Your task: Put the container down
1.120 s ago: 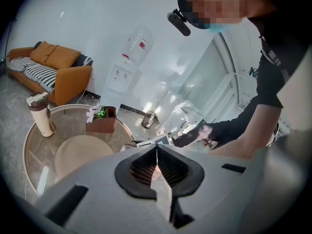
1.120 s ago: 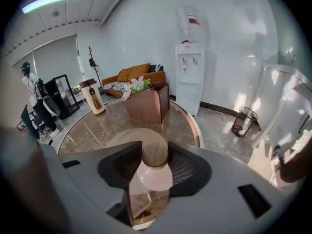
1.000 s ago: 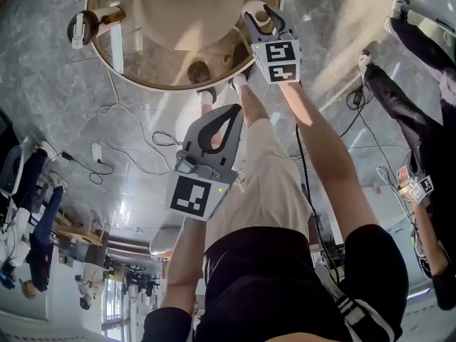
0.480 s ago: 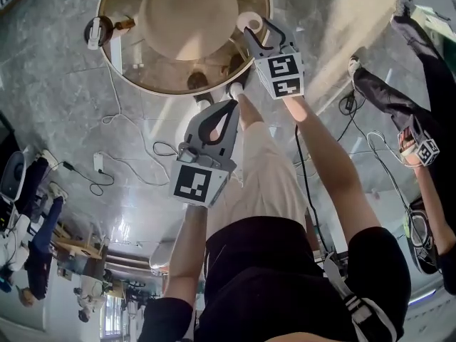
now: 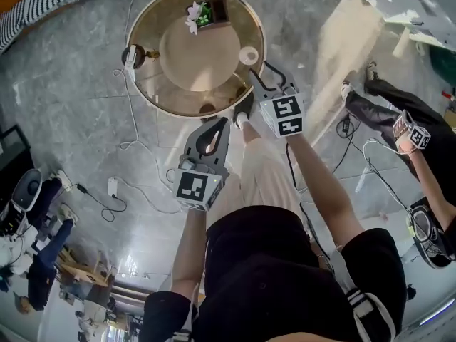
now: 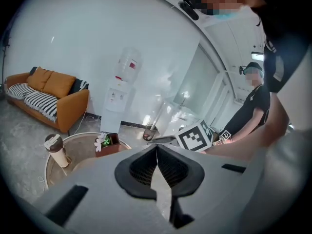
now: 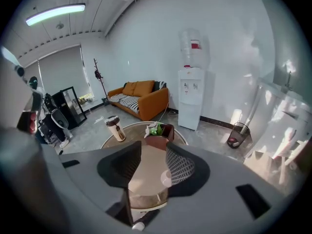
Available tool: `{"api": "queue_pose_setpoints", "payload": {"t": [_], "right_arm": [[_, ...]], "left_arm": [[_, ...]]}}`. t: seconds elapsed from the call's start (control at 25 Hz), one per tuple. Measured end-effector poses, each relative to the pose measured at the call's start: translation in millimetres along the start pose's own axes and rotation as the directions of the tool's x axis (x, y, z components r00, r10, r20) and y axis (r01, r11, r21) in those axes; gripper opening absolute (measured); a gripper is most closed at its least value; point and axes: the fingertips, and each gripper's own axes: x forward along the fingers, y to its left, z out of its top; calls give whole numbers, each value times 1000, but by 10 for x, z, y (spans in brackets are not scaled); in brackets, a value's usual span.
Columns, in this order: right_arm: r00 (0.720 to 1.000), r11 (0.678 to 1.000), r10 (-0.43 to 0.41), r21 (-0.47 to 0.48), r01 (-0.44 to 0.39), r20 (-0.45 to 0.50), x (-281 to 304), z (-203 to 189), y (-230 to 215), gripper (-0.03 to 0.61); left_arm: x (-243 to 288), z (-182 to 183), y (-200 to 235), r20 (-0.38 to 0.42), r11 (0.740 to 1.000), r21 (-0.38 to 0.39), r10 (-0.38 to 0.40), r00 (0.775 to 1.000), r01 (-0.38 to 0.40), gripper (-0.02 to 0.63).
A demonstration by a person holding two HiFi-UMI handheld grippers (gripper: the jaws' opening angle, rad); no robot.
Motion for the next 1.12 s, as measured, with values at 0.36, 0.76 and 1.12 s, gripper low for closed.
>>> {"api": "queue_pose_setpoints", "payload": {"t": [0.36, 0.76, 1.12], "right_arm": [[993, 1000, -19, 15, 18, 116, -752, 603, 386, 156], [984, 999, -46, -8, 48, 174, -1429, 924, 772, 130], [961, 994, -91, -33, 103, 260, -1834, 1103, 1178, 79]], "left_arm": [[-508, 331, -98, 63, 996, 87, -22, 998, 16, 20], [-910, 652, -231, 116, 986, 139, -103, 988, 87, 20], [-1291, 767, -145, 165, 973, 191, -161, 973, 128, 20]]}}
